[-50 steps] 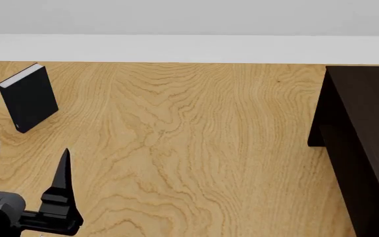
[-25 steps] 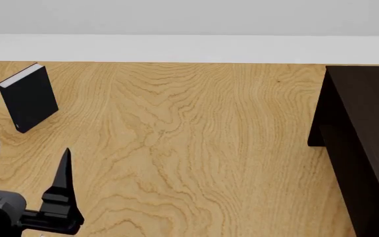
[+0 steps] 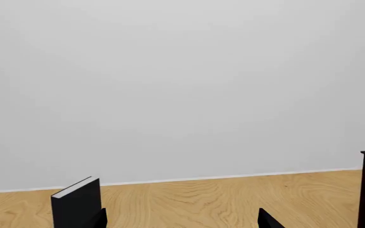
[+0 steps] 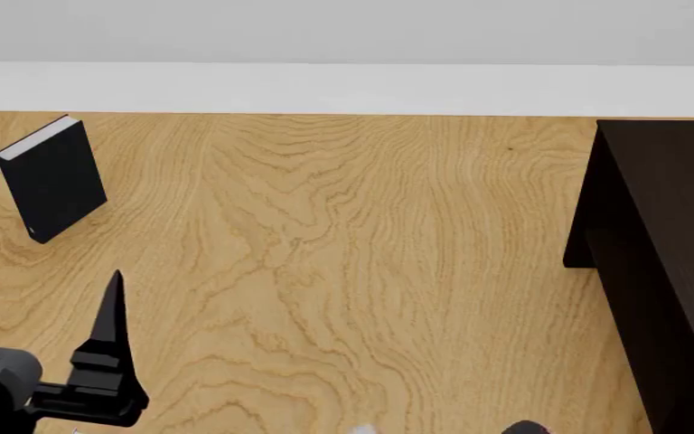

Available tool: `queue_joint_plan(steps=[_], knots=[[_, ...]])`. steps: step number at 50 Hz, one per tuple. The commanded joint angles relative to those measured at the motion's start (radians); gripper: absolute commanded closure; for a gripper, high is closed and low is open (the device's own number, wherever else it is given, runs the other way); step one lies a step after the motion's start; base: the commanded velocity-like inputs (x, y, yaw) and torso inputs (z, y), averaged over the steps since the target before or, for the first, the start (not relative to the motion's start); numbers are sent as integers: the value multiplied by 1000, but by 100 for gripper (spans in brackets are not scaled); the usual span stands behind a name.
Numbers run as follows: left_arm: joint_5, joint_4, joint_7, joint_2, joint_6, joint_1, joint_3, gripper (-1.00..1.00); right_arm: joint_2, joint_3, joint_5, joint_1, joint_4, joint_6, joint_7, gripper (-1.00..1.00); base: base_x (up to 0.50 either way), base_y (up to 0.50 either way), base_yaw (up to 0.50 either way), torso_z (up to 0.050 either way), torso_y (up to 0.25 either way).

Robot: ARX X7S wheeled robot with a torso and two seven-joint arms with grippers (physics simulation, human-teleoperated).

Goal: Pick up the book on the right and place it on the cabinet shelf.

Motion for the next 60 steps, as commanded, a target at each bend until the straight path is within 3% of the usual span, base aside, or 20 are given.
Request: queue_joint_plan(steps=[1,24,34,60], knots=[[-6,5,-6,-6,2,4,-4,-100,-18,23,-52,65,-16,4,-25,100,0,0,0,0,0],[-25,19,-9,-14,9,15,-9,-100,-60,11,-198,98,-30,26,-101,100,0,0,0,0,1],[-29,49,-18,-27,6,32,-14,-100,-145,-122,-266,229,38,105,-20,100,0,0,0,0,1],[-41,57,-30,-34,-7,18,-10,-100,-275,-439,-677,426,180,73,-186,100,0,0,0,0,1]])
